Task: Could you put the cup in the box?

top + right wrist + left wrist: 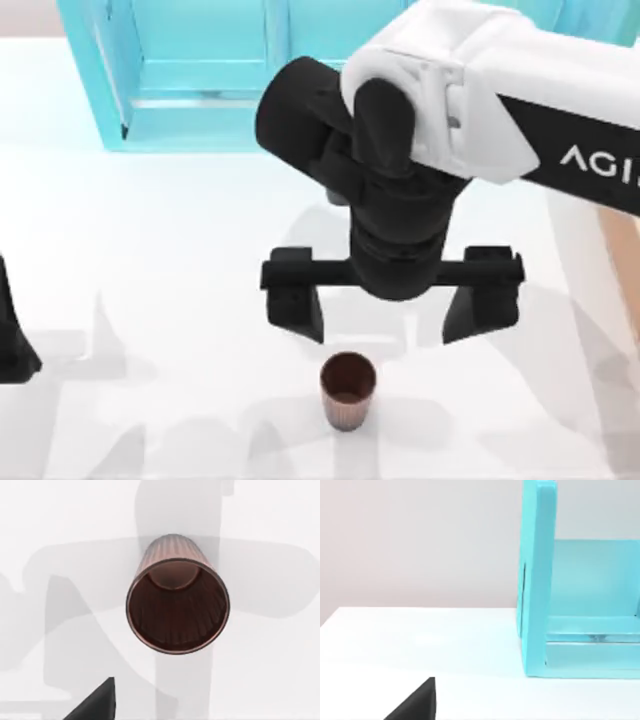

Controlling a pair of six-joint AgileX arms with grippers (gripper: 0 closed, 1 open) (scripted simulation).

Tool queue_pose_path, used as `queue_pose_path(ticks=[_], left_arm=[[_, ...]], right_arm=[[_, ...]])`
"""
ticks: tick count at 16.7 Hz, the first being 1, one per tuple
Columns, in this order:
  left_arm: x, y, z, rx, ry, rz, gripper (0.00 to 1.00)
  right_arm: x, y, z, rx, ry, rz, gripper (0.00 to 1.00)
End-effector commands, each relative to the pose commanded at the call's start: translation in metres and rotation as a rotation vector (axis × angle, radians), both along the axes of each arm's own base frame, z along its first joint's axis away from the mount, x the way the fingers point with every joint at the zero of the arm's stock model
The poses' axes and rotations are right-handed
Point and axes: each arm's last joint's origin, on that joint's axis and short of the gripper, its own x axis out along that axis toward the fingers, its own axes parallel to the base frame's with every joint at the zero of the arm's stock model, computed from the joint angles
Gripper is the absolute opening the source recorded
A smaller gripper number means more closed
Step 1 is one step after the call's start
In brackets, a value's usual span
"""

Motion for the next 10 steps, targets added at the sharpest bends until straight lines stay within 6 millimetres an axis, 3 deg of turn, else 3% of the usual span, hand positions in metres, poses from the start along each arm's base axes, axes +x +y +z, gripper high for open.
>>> queue_pose_path(ticks=[7,10], left_arm=[[0.000,0.000,0.000,0.000,0.000,0.000,1.00],[0.000,0.000,0.000,0.000,0.000,0.000,1.00]], right_arm=[[0.001,0.003,-0.077,0.009,-0.007,0.001,1.00],[-0.001,0.001,-0.095,0.000,0.000,0.001,1.00]])
